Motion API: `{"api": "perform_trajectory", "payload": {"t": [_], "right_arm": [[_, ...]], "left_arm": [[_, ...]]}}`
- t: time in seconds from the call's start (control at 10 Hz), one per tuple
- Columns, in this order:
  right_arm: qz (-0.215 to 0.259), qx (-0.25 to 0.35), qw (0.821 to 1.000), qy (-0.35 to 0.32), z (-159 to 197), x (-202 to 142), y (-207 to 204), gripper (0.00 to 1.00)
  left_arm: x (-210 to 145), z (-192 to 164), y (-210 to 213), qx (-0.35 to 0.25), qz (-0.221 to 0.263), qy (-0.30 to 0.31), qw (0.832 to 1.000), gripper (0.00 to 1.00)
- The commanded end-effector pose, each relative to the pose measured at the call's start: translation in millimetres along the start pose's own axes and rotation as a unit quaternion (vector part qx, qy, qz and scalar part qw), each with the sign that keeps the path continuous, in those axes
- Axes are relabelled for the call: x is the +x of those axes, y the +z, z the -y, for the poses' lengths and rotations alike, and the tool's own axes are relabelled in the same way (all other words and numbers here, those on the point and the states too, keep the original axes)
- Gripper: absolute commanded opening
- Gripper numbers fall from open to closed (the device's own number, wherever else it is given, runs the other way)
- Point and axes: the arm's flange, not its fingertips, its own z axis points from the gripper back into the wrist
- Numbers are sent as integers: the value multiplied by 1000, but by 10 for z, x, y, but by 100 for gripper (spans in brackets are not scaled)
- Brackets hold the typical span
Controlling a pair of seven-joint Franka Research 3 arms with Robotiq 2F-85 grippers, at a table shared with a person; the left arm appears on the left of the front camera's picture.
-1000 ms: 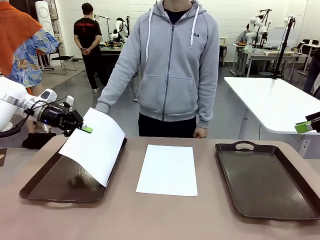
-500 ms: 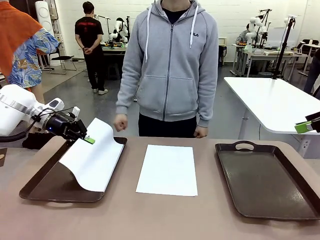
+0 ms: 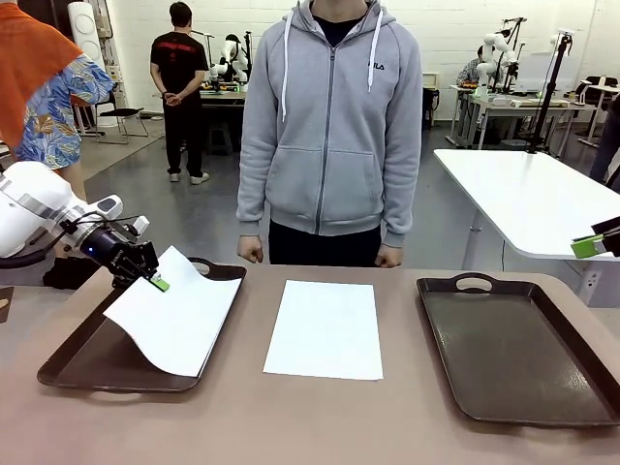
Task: Sort the A4 documents.
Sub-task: Place the A4 Paper in the designated Handle tray.
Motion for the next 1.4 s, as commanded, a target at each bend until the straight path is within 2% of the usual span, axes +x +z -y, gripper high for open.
{"api": "perform_trajectory", "payload": {"t": [0.0,0.4,0.8,1.0,1.3], "right_arm": [[5,10,1000,1,11,-8,-22,100],[5,10,1000,1,11,-8,-22,100],[5,10,1000,1,11,-8,-22,100],[5,10,1000,1,11,-8,-22,100],[5,10,1000,1,11,-8,-22,100]], "left_arm": [[-21,52,-41,62,8,15,998,1],[-41,57,-118,93,16,3,996,1],[-127,69,24,136,17,11,990,1],[-176,81,105,156,18,17,987,16],[-175,99,123,170,15,8,985,45]]}}
